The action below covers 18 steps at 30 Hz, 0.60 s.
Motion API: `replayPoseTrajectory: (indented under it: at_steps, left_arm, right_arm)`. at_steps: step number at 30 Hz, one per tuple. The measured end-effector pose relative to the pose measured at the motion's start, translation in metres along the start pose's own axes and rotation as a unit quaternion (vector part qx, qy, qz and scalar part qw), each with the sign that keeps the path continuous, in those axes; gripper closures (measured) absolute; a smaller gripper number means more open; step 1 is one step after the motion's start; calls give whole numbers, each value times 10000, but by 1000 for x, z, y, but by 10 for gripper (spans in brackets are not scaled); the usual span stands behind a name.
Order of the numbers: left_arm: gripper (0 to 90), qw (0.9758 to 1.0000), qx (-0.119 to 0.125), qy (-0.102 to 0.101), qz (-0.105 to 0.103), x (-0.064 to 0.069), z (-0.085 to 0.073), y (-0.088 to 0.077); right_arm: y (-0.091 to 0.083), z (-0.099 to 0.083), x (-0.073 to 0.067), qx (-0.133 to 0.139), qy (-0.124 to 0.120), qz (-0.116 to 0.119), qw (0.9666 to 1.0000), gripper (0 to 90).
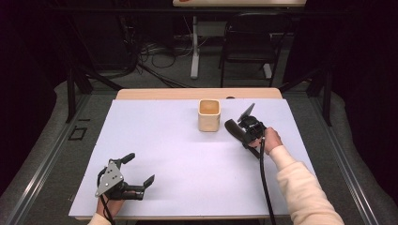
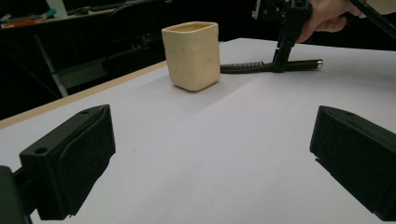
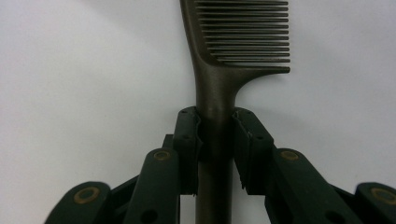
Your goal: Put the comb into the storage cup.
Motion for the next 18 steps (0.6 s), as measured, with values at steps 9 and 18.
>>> replayPoseTrajectory:
  at_steps: [9, 18]
  left_arm:
    - [2, 10000, -15, -5, -3, 0, -1, 1]
    - [2, 10000, -9, 13, 0, 0, 0, 1]
  right_arm:
    - [-13, -1, 2, 211, -27, 2, 9998, 728]
    - [-28, -3, 6, 420, -1, -5, 9991, 728]
Point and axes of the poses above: each handheld gripper's, and its own axes: y roughly forward along the jaws, z roughly out of its top, x roughly to its right, the point moved 7 cm from there along y, roughly forward along the jaws, and after that the axes turned 8 degrees about -y, right-handed, at the moved point
